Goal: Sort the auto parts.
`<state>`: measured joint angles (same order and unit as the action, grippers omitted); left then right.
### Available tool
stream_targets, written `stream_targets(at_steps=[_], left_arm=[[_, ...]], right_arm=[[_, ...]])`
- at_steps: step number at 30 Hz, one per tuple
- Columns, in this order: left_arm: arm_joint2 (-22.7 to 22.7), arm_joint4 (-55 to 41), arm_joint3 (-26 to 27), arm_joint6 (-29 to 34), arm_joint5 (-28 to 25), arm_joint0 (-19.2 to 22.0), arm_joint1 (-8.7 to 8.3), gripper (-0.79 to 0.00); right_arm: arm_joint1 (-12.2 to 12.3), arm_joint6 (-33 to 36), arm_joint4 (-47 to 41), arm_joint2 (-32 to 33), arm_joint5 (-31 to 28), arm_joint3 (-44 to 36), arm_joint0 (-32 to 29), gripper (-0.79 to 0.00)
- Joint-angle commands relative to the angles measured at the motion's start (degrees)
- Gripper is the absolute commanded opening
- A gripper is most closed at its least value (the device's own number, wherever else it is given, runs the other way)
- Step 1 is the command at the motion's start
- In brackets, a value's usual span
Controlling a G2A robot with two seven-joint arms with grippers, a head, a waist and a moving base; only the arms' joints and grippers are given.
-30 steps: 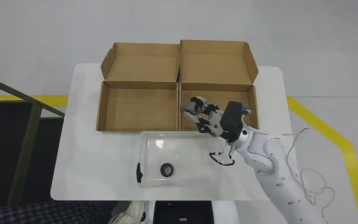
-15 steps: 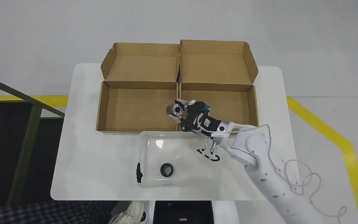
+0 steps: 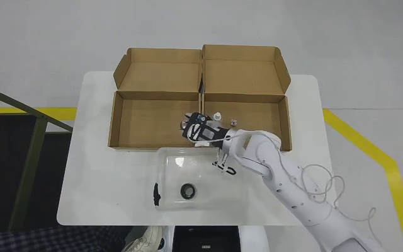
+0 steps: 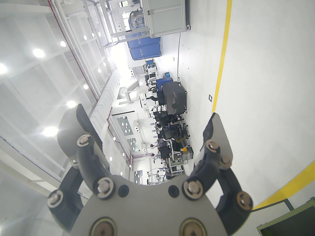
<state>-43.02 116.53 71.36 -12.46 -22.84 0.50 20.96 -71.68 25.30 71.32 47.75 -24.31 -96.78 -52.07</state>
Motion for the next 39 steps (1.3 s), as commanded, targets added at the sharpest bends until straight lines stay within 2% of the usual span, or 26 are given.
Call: stream_targets(at_steps=[1, 14, 27, 32, 37, 39], left_arm=[[0.0, 0.0, 0.0, 0.0, 0.0, 0.0, 0.0, 0.0], [0.0, 0.0, 0.0, 0.0, 0.0, 0.0, 0.0, 0.0], [0.0, 0.0, 0.0, 0.0, 0.0, 0.0, 0.0, 0.0], [0.0, 0.0, 0.0, 0.0, 0.0, 0.0, 0.0, 0.0], [0.0, 0.0, 0.0, 0.0, 0.0, 0.0, 0.0, 0.0], [0.0, 0.0, 0.0, 0.0, 0.0, 0.0, 0.0, 0.0]], right_arm=[[-0.29, 1.12, 0.38, -0.57, 0.26, 0.89, 0.99, -0.785], [-2.27, 9.79, -2.84, -4.48, -3.23, 6.55, 6.08, -0.785], [-3.9, 13.93, -5.92, -6.25, -4.13, 10.64, 9.44, -0.785], [-4.43, 14.91, -6.5, -6.82, -4.21, 12.07, 10.22, -0.733], [-4.92, 15.44, -6.74, -7.25, -4.06, 13.23, 10.91, -0.64], [-5.1, 15.7, -6.75, -7.39, -3.95, 13.63, 11.15, -0.634]])
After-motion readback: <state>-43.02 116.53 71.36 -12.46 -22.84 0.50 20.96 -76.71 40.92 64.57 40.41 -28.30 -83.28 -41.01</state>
